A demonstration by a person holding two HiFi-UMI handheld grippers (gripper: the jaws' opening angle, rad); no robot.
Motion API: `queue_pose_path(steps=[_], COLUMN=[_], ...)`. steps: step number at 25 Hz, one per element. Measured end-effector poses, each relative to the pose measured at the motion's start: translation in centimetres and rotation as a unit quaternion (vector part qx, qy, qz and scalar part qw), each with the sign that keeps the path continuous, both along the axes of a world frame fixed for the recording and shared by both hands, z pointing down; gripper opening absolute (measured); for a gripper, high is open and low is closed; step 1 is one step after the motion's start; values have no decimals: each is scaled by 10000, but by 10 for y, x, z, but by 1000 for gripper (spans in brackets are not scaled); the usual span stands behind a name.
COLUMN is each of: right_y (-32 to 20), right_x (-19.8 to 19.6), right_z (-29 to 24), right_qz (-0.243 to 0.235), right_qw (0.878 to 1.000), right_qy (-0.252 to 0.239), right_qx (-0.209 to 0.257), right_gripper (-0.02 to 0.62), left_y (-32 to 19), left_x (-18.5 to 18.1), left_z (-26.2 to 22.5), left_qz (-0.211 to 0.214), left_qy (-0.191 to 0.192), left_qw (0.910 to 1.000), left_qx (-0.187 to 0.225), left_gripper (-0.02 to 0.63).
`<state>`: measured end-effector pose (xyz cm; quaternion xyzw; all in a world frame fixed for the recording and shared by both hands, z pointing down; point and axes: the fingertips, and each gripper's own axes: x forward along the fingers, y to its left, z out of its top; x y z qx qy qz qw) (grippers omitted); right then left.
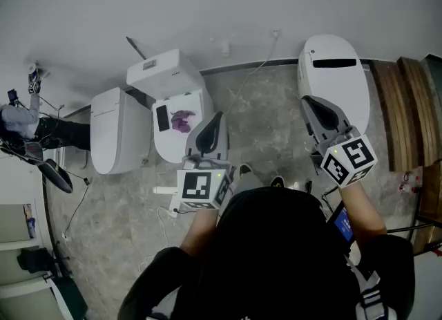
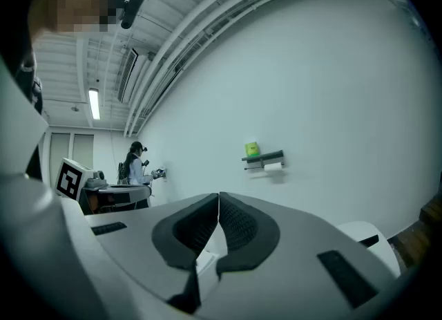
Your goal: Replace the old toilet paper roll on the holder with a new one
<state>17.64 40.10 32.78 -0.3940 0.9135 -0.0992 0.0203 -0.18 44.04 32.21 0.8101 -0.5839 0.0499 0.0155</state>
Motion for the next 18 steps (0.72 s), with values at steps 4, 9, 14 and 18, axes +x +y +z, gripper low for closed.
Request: queue_pose_path(steps=[4, 9, 14, 18], right_y=[-4, -6, -12, -19], right_x=[0, 1, 0, 1], right_z=[-3, -8, -12, -18], right_qz=[2, 20, 55, 165], right_qw=[9995, 9997, 9995, 9993], right_qy=[-289, -249, -312, -321], right_qx=[-89, -8, 36, 79], right_gripper=[18, 18, 20, 20], left_y=[-5, -7, -8, -9], left_x=[-1, 1, 2, 1], left_z=[-1, -3, -4, -4], left_qz=[-10, -10, 19, 36], left_qy=[-10, -38, -94, -87], left_qw=[10000, 10000, 9999, 9999], left_qx=[33, 25, 36, -85], left_gripper=[21, 21, 21, 21])
